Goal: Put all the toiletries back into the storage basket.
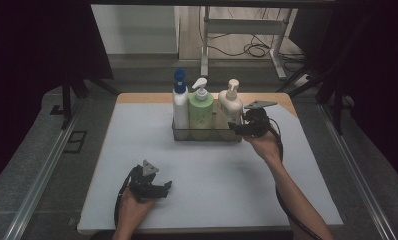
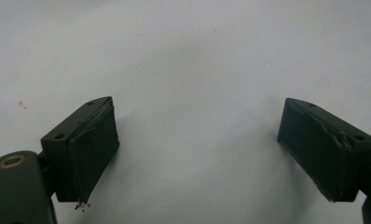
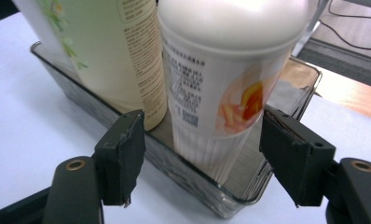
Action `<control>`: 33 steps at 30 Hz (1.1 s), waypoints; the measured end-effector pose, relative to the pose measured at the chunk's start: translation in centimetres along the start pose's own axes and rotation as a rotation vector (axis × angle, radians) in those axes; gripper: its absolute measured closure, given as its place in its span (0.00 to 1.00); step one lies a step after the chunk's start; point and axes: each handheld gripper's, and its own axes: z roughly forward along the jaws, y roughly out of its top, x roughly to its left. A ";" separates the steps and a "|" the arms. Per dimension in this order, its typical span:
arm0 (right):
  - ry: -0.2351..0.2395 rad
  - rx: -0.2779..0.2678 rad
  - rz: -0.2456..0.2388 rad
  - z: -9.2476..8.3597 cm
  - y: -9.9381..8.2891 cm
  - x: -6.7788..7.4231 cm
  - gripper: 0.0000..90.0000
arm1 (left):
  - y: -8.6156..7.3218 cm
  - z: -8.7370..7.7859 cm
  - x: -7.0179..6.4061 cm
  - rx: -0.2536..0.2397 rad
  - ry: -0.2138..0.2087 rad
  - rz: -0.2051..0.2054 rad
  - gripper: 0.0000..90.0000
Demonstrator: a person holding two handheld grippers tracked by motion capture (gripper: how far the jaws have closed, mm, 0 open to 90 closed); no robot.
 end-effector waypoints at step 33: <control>-0.022 0.052 0.031 -1.2 -0.8 -2.6 0.78 | 0.0 0.0 0.0 0.000 0.000 0.000 0.13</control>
